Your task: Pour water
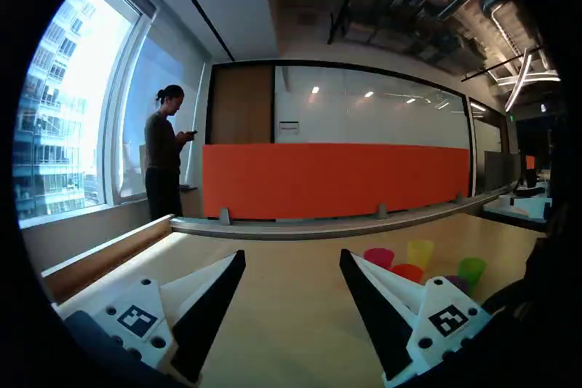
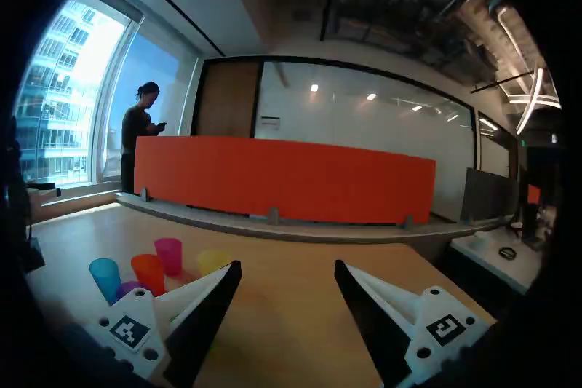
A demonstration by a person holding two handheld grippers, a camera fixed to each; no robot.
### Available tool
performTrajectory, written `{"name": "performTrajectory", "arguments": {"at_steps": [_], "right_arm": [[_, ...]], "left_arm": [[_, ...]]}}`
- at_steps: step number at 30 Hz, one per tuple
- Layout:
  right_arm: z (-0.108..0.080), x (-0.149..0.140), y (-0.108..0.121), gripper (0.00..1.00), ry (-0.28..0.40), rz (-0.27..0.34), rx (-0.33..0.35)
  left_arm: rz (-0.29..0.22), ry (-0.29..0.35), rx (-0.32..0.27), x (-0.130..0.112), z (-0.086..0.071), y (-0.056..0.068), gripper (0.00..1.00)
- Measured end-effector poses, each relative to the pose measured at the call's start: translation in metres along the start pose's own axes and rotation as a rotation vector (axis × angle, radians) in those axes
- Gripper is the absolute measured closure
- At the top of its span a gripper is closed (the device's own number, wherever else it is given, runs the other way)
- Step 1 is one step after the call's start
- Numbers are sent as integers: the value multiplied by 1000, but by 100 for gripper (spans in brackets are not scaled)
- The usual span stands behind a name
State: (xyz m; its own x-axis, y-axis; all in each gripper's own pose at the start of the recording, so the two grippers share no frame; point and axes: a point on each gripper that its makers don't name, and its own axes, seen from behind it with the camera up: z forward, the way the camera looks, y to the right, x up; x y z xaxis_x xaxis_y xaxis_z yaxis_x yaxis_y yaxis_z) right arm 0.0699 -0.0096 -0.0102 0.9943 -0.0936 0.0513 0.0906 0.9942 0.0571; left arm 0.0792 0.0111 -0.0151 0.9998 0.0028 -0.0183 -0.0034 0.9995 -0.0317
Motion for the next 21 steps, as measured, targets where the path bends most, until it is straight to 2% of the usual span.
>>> {"name": "performTrajectory", "arguments": {"at_steps": [9, 15, 21], "right_arm": [[3, -10, 6, 1, -2, 26, -15], [7, -15, 6, 1, -18, 27, -20], [9, -14, 6, 1, -20, 37, -27]], "left_arm": [[41, 27, 45, 0, 1, -1, 4], [66, 21, 87, -14, 0, -9, 4], [76, 25, 99, -26, 0, -14, 4]]}}
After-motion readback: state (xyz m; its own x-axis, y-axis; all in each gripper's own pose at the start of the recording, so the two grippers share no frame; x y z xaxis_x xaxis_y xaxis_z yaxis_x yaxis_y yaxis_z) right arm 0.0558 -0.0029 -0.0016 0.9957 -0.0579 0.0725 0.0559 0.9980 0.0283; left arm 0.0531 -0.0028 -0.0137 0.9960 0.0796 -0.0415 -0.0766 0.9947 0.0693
